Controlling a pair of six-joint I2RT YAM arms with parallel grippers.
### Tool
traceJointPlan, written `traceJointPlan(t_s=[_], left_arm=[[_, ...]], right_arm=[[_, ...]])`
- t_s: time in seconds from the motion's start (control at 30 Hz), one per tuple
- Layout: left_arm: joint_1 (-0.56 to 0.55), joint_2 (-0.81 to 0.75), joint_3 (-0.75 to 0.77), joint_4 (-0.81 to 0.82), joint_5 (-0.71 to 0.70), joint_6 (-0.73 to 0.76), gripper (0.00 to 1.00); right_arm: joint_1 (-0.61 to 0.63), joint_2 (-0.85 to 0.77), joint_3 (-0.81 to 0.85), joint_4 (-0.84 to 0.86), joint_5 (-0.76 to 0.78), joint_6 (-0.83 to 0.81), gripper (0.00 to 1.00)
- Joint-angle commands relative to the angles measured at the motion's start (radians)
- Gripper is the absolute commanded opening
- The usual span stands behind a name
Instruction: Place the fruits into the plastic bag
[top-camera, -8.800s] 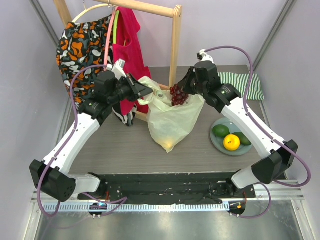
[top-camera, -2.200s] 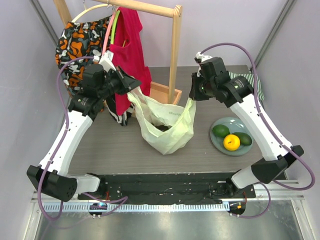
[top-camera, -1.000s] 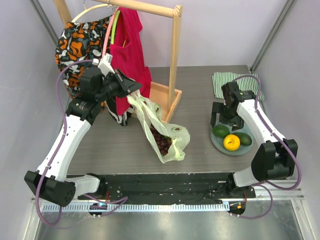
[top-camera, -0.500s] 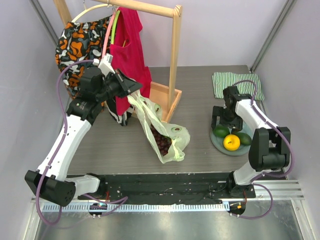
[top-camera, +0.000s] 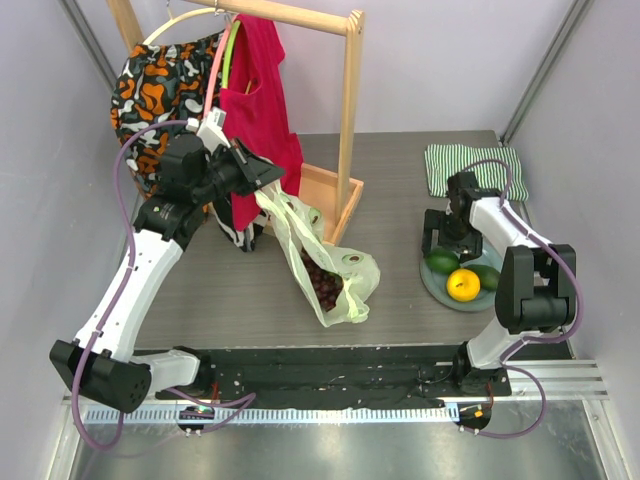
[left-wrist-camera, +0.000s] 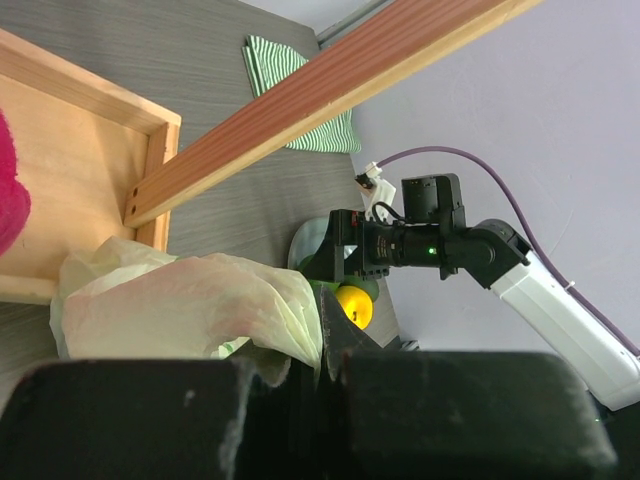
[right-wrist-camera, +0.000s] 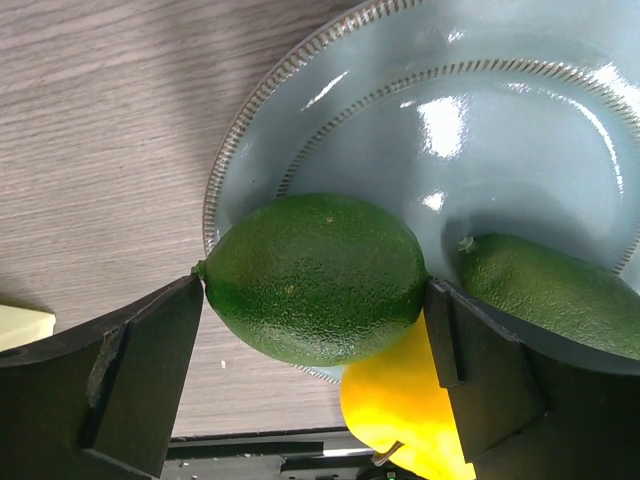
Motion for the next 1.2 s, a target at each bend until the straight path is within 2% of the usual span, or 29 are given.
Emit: traceJointPlan(t_s=[0.0,0.13,0.23,0.27,0.47,0.67,1.07,1.17], left_arm=[[0.004,0.004,0.007,0.041,0.001,-0.007,0.00],[0.004,0.005,0.008,0.044,0.001,-0.009,0.00],[0.004,0.011,0.010,0.049,0.001,-0.012,0.00],[0.004,0.011,0.008,0.050,0.001,-0.012,0.00],[0.004,0.011,0.010,0.046,0.001,-0.012,0.00],[0.004,0.011,0.008,0.053,-0.002,-0.015,0.00],[0.004,0.025,0.005,0.065,0.009,-0.021,0.00],[0.004,0.025,-0.001,0.064,0.012,-0.021,0.00]], right_arm=[[-0.003,0.012,-0.018,0.045,-0.009,-0.016,0.97],[-0.001,0.018,-0.036,0.063,-0.009,-0.021,0.96],[-0.001,0.037,-0.035,0.068,-0.021,-0.009,0.87],[-0.001,0.041,-0.033,0.065,-0.023,-0.005,0.81],[-0.001,0.009,-0.009,0.024,-0.043,-0.001,0.57],[-0.007,-0.058,0.059,-0.032,-0.040,0.001,0.41],[-0.013,-0.113,0.172,-0.102,-0.040,-0.005,0.33],[-0.013,-0.141,0.243,-0.144,-0.058,-0.007,0.33]])
